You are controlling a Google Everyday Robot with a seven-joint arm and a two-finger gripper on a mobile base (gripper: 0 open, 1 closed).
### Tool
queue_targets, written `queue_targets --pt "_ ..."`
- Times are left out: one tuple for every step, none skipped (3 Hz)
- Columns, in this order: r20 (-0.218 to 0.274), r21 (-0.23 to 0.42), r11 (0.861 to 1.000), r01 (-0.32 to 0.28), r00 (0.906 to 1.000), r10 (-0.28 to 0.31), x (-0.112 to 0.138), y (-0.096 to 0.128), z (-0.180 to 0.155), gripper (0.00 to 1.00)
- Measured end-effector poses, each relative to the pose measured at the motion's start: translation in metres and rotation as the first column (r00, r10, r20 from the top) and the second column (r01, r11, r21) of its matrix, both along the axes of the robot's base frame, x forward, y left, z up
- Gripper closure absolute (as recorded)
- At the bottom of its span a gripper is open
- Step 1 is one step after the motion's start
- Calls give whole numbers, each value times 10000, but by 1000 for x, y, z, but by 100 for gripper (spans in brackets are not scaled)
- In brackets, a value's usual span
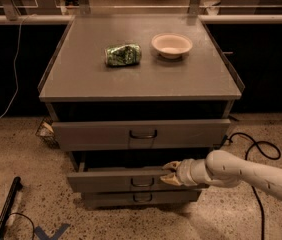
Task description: Open middle drawer
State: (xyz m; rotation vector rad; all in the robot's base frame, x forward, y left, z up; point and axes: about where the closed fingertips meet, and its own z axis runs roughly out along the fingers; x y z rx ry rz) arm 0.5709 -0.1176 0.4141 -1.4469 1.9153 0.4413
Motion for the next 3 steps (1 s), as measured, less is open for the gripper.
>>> queue_targets --pt "0 0 10000 0 10000 0 0 0 5 100" --pt "1 0 10000 0 10000 0 0 0 5 100" --pt "14 107 9999 -17 10000 17 -19 -3 2 100"
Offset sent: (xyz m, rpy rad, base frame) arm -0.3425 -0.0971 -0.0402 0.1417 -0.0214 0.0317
